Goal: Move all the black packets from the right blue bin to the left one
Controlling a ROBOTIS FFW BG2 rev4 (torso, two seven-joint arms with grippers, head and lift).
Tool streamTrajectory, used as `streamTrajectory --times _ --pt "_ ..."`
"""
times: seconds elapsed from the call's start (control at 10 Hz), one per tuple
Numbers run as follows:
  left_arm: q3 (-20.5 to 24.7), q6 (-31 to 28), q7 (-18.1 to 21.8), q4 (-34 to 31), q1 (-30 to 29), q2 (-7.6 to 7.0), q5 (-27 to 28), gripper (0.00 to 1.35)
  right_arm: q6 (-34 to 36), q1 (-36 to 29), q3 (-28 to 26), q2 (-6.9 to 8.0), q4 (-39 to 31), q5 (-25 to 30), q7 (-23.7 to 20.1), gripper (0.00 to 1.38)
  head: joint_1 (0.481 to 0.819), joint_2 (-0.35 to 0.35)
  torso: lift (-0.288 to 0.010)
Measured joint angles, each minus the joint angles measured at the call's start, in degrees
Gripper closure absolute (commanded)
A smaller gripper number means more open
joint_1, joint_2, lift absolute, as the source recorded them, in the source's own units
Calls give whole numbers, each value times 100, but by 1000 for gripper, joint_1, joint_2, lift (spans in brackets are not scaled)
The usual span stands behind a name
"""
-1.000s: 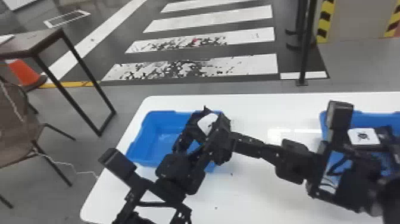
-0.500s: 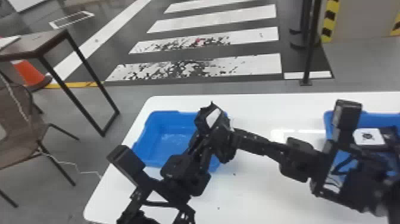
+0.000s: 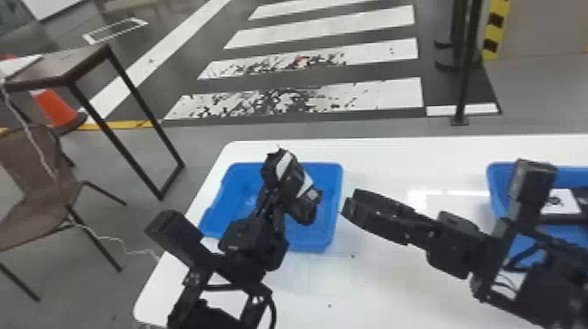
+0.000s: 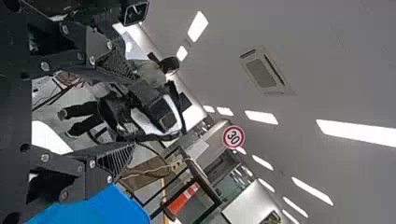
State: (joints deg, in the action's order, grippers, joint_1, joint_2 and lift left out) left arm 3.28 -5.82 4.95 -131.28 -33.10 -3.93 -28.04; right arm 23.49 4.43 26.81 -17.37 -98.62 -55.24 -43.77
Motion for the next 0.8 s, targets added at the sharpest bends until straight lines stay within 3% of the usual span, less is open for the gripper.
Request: streamTrajectory --times 0.1,0.3,0.4,0.5,0.7,0.8 --pt "290 208 -62 567 338 63 608 1125 -1 -89 -72 -3 -2 6 8 142 695 350 -140" --pt "648 326 -127 1414 965 55 1831 55 109 -199 -304 -11 -71 196 32 99 695 350 -140" --pt "741 587 -123 1489 1047 44 2270 -1 283 -282 -574 -11 -205 519 140 70 695 350 -140" --pt "808 921 -117 1501 1014 67 2437 87 508 -408 -999 9 -398 980 298 70 695 350 -140" --pt "821 1292 20 1272 739 104 2221 102 1022 -569 -2056 59 -741 2107 601 70 695 322 -140" --pt "783 1291 35 896 471 105 2126 102 1312 -652 -2521 87 -968 2633 813 68 695 256 -140"
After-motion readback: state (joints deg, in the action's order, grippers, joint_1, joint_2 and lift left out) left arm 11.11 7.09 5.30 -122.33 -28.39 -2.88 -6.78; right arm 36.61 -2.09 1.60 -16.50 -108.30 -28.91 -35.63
